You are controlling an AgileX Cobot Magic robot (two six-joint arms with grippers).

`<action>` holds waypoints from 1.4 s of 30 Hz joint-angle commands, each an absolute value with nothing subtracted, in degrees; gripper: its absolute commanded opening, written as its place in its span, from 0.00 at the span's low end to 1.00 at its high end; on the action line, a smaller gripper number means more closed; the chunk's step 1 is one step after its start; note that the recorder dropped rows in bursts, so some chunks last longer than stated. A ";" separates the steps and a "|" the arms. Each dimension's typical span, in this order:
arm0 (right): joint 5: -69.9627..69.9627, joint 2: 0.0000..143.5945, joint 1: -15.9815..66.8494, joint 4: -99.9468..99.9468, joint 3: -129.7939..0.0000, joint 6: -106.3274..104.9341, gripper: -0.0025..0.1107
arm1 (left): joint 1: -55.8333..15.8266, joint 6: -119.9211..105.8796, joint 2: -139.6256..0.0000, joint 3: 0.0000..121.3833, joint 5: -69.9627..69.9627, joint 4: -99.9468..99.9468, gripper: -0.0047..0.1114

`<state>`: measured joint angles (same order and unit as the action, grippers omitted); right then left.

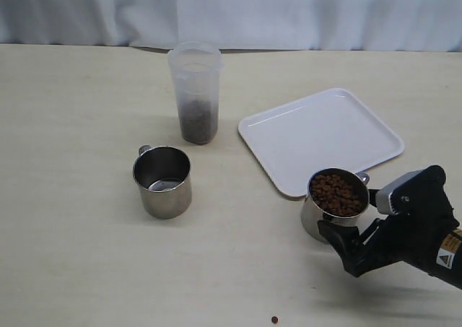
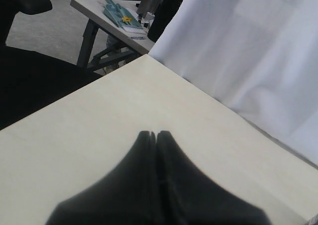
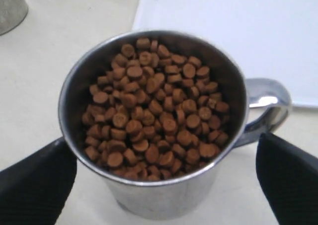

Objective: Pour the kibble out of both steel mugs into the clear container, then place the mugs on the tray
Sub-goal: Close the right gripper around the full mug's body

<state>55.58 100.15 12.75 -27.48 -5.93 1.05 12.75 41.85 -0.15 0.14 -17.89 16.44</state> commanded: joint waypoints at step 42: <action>69.96 117.85 12.66 -27.99 -9.28 -10.80 0.64 | 12.58 42.04 0.00 0.00 -17.71 15.95 0.04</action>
